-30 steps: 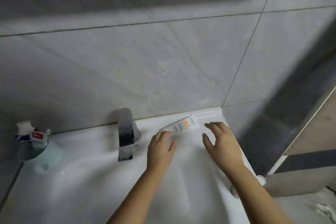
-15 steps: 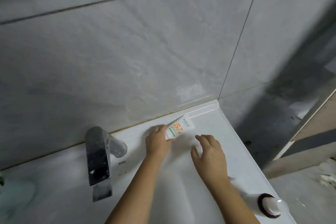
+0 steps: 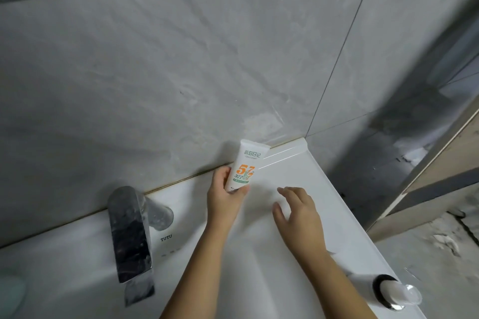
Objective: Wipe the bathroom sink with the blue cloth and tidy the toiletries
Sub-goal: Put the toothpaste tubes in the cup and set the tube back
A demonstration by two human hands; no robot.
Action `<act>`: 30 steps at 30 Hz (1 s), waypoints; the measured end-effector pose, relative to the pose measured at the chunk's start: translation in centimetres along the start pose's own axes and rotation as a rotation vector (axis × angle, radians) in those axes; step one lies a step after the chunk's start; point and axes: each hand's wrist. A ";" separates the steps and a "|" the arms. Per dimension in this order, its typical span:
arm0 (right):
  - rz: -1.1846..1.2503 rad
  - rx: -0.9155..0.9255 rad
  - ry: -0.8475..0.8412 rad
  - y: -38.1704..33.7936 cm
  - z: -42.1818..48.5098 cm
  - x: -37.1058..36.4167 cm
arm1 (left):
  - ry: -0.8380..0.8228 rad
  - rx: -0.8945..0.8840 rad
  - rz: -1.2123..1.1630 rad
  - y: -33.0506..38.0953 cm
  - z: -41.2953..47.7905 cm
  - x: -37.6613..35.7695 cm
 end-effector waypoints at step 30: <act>-0.027 0.059 -0.028 0.6 -2.1 -1.4 | 0.084 0.025 -0.281 -2.7 -1.2 -0.2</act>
Point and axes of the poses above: each hand's wrist, its own z-axis towards the middle knuckle, its own x-axis out of the back of the hand, y = z × x, and after that the axes turned 8 degrees about x, right-handed
